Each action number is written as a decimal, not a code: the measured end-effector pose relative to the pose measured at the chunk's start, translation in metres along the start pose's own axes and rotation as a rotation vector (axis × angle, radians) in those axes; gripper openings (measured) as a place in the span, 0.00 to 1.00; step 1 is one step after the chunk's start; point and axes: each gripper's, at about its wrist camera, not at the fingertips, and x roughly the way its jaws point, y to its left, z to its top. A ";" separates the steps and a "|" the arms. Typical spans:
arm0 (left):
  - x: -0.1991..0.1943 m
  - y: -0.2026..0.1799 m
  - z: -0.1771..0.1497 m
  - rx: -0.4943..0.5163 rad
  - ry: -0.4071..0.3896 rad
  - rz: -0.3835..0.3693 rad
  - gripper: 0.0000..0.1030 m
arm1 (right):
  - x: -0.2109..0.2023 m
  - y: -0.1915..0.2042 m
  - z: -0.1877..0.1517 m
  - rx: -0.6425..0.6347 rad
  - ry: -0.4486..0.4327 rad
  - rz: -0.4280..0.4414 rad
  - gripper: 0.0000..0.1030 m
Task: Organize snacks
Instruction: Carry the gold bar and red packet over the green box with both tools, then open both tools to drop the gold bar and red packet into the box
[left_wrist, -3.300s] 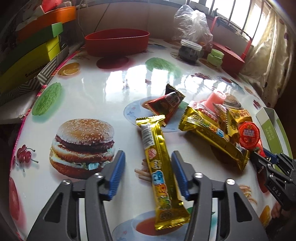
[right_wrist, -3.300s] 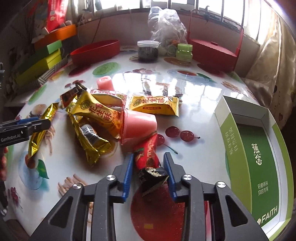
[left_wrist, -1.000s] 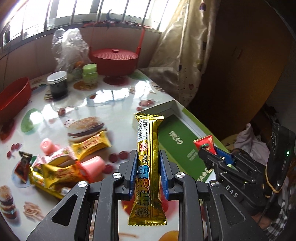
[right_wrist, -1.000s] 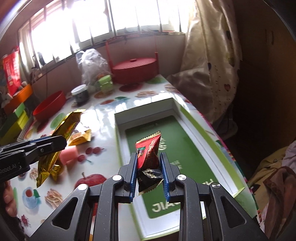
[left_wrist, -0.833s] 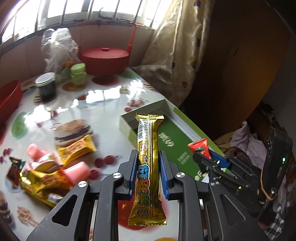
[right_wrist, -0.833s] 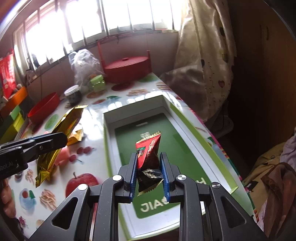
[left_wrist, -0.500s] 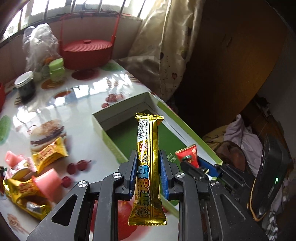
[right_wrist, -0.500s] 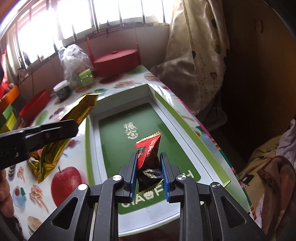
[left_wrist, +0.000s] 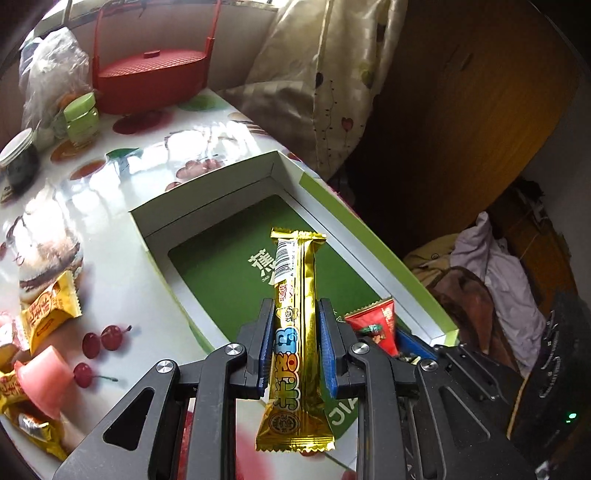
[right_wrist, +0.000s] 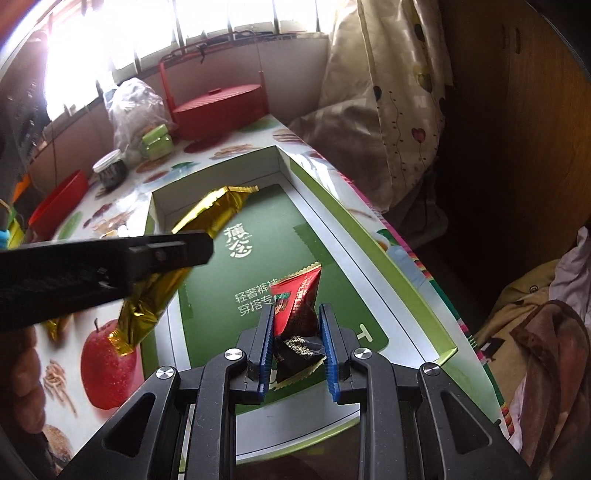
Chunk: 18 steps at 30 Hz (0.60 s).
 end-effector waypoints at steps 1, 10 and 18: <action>0.003 -0.001 -0.001 -0.001 0.010 0.000 0.23 | 0.000 -0.001 0.000 0.002 0.002 0.000 0.22; 0.013 -0.003 -0.002 -0.007 0.033 0.010 0.23 | -0.001 -0.003 0.000 -0.001 -0.002 -0.004 0.22; 0.018 -0.003 -0.002 -0.008 0.054 -0.005 0.23 | -0.001 -0.002 0.000 -0.003 0.001 -0.006 0.23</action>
